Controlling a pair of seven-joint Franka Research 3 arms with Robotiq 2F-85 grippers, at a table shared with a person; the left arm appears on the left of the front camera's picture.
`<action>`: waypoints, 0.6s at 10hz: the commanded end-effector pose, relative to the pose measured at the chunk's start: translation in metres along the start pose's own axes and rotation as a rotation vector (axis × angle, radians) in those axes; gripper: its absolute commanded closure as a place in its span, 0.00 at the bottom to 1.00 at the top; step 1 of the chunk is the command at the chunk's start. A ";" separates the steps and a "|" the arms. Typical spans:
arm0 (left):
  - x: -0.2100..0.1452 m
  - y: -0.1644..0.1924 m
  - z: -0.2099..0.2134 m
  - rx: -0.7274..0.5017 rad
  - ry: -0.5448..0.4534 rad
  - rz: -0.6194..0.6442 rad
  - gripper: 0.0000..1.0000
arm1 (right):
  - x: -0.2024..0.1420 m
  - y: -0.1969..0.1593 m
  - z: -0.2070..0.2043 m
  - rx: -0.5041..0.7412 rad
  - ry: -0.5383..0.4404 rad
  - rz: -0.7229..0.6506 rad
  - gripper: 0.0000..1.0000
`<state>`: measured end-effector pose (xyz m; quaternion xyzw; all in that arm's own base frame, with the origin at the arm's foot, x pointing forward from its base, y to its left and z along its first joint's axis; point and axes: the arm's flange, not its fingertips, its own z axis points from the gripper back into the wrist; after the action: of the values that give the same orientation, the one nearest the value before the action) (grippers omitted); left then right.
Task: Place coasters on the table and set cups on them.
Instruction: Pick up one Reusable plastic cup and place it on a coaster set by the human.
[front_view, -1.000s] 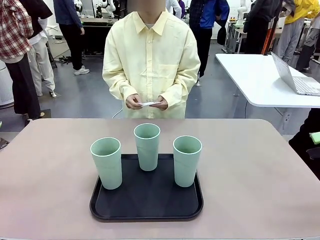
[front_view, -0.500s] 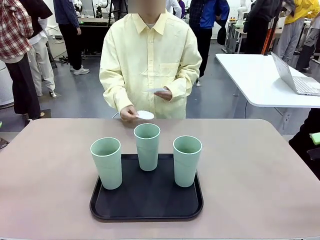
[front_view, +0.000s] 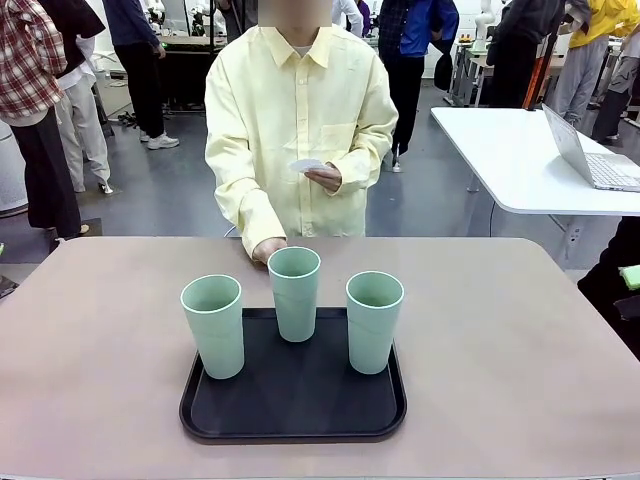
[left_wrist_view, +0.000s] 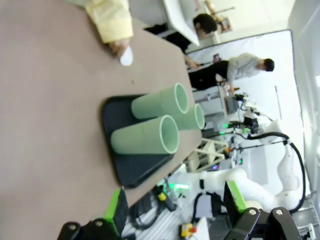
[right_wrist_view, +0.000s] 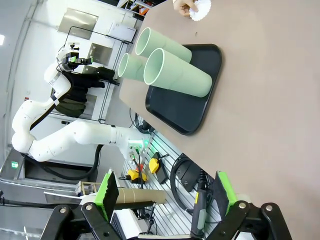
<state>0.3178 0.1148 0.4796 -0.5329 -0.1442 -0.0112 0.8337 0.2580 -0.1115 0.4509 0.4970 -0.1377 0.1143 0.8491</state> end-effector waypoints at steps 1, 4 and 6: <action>0.001 0.000 0.000 -0.016 -0.007 -0.008 0.00 | 0.004 0.000 0.000 0.032 -0.022 0.016 0.00; 0.001 0.000 0.000 -0.016 -0.007 -0.008 0.00 | 0.004 0.000 0.000 0.032 -0.022 0.016 0.00; 0.001 0.000 0.000 -0.016 -0.007 -0.008 0.00 | 0.004 0.000 0.000 0.032 -0.022 0.016 0.00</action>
<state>0.3178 0.1146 0.4796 -0.5329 -0.1439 -0.0114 0.8338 0.2577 -0.1114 0.4509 0.4975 -0.1372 0.1147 0.8488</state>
